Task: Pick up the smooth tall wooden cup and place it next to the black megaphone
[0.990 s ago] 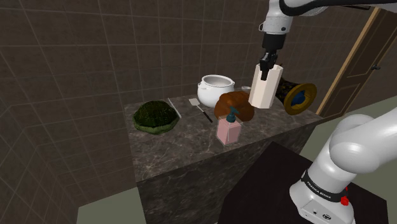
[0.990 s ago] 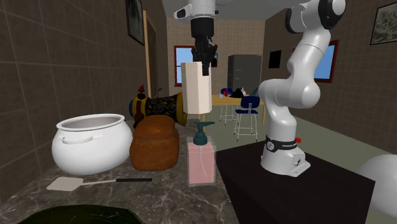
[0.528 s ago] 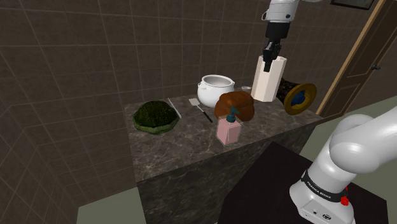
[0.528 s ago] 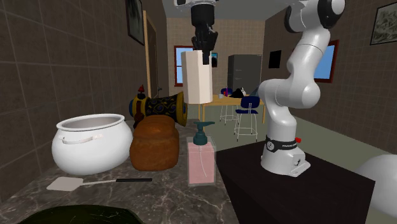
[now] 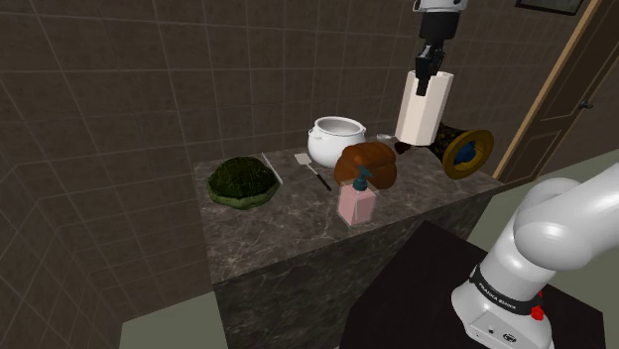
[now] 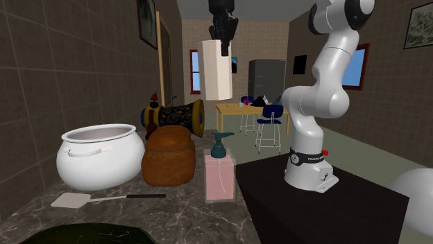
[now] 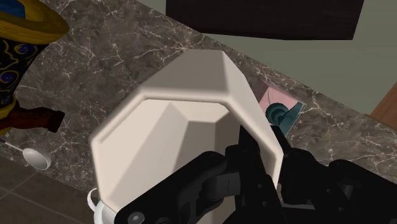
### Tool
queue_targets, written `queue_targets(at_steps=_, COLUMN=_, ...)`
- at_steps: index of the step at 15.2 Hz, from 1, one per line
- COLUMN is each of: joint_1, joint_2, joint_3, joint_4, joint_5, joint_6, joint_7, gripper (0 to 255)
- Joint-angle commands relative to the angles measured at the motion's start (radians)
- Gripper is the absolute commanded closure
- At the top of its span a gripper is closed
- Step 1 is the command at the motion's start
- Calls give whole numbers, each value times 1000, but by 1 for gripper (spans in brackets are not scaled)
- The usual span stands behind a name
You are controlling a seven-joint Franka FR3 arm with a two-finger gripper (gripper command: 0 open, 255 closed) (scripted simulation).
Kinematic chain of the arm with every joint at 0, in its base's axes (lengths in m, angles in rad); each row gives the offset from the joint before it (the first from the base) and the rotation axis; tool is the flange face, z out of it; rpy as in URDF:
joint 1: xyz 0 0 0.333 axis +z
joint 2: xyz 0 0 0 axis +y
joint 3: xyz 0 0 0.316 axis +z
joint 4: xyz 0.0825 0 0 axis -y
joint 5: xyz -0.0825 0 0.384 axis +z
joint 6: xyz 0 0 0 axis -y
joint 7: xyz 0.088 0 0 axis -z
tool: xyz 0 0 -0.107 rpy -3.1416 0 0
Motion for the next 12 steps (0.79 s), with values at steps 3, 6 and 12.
queue_targets(at_steps=3, joint_1=1, joint_2=24, joint_3=2, joint_4=76, joint_5=2, joint_6=-52, joint_7=-1, gripper=255)
queue_targets(at_steps=6, joint_1=2, joint_2=43, joint_3=2, joint_4=134, joint_5=3, joint_6=-91, joint_7=-3, gripper=255)
queue_targets(at_steps=12, joint_1=3, joint_2=79, joint_3=2, joint_4=239, joint_5=5, joint_6=-159, joint_7=-6, gripper=255)
